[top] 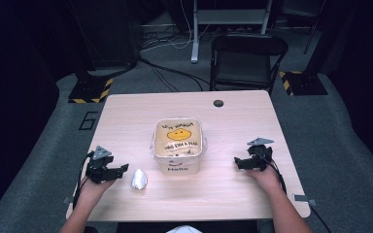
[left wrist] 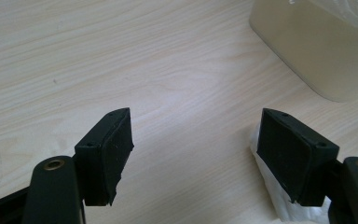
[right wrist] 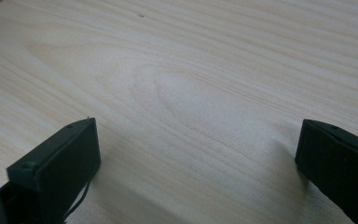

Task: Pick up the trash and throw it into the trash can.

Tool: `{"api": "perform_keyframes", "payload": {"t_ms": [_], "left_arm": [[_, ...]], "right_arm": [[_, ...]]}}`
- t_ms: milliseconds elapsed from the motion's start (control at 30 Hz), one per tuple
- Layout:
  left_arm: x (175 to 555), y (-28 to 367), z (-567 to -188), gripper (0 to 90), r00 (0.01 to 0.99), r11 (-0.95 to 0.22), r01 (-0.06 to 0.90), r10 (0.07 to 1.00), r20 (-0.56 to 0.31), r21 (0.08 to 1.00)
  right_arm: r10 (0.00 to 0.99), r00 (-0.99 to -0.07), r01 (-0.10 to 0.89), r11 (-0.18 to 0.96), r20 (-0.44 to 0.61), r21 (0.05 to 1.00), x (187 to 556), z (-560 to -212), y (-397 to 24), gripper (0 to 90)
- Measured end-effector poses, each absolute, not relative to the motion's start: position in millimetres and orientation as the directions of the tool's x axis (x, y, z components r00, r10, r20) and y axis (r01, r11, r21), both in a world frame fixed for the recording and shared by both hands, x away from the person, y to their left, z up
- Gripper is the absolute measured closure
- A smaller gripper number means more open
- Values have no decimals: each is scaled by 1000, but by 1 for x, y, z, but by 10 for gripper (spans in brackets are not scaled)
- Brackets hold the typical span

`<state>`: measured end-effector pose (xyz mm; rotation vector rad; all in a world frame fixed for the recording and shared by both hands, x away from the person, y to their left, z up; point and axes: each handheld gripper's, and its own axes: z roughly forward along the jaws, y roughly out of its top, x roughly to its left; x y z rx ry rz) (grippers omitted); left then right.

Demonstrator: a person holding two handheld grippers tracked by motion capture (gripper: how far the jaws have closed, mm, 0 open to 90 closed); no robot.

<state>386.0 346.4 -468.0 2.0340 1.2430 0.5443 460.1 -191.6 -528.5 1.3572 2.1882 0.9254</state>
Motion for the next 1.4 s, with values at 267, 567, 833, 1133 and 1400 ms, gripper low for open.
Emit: {"api": "perform_keyframes", "payload": {"t_ms": [267, 567, 833, 1133, 1400], "left_arm": [[377, 339, -466, 263, 466, -303, 597, 885, -14, 743], [369, 323, -470, 294, 514, -333, 590, 857, -25, 736], [365, 314, -474, 302, 538, -350, 589, 843, -30, 729], [363, 307, -486, 305, 542, -348, 595, 839, -42, 724], [364, 304, -491, 347, 561, -369, 603, 826, -48, 707]], "right_arm": [[894, -447, 627, 309, 6, 715, 460, -529, -192, 0], [894, -447, 627, 309, 6, 715, 460, -529, -192, 0], [895, -446, 628, 308, 7, 715, 460, -529, -191, 0], [894, -447, 627, 309, 5, 715, 460, -529, -192, 0], [894, -448, 626, 310, 4, 716, 460, -529, -192, 0]]}}
